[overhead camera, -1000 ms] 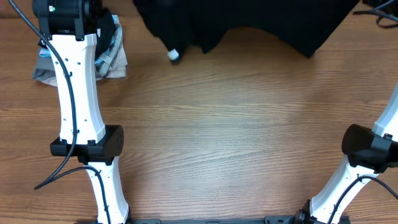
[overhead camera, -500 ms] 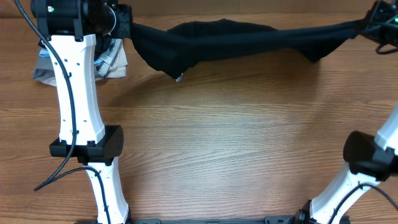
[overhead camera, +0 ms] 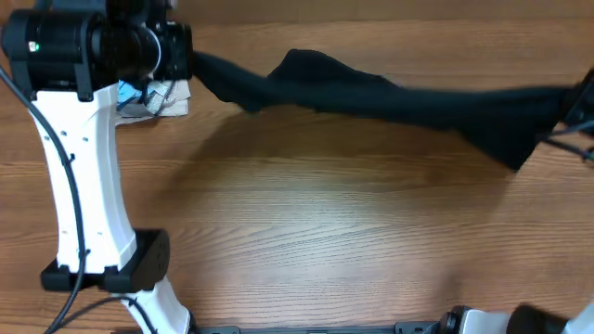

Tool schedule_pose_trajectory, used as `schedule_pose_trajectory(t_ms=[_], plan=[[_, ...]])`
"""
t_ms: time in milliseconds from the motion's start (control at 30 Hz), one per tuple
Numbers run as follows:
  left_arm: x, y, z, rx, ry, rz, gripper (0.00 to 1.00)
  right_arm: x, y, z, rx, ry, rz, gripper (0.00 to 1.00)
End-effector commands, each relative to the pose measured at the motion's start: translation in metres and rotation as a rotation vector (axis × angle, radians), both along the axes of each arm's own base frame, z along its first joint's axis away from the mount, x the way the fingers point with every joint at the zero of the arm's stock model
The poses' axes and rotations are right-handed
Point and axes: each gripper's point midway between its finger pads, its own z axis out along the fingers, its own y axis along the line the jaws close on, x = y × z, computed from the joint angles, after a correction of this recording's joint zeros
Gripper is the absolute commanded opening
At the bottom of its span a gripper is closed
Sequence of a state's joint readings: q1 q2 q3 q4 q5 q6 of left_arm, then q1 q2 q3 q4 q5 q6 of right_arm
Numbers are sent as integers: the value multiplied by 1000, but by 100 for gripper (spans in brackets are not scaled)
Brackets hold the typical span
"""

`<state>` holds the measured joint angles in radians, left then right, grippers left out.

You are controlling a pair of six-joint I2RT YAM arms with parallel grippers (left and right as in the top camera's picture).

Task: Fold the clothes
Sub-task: 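Lower the shirt and fold it over onto itself with both grippers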

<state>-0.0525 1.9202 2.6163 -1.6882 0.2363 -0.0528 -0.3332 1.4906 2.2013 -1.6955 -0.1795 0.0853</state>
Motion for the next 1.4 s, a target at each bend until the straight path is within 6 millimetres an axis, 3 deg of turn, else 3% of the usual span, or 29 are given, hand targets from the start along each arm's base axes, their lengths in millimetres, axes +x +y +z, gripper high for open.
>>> schedule_pose_trajectory(t_ms=[0, 67, 200, 367, 633, 833, 933, 1200, 1367], plan=[[-14, -2, -35, -8, 144, -6, 4, -19, 1, -49, 46, 157, -33, 4], [-22, -5, -60, 1, 232, -21, 4, -38, 8, -74, 79, 227, -48, 4], [-32, -9, -90, 13, 344, -41, 4, -67, 18, -98, 129, 286, -104, 4], [-44, -7, -121, 37, 452, -49, 4, -93, 20, -123, 158, 352, -214, 4], [-54, -4, -174, 62, 577, -43, 4, -130, 33, -193, 244, 583, -298, 4], [-58, 0, -188, 80, 612, -26, 4, -139, 46, -229, 331, 665, -325, 4], [-54, 0, -192, 76, 598, -19, 4, -134, 50, -240, 362, 657, -324, 4], [-3, -12, -212, 53, 461, -11, 4, -114, 42, -262, 366, 607, -367, 4], [16, -40, -240, 56, 447, -72, 4, -99, 36, -269, 378, 594, -414, 4]])
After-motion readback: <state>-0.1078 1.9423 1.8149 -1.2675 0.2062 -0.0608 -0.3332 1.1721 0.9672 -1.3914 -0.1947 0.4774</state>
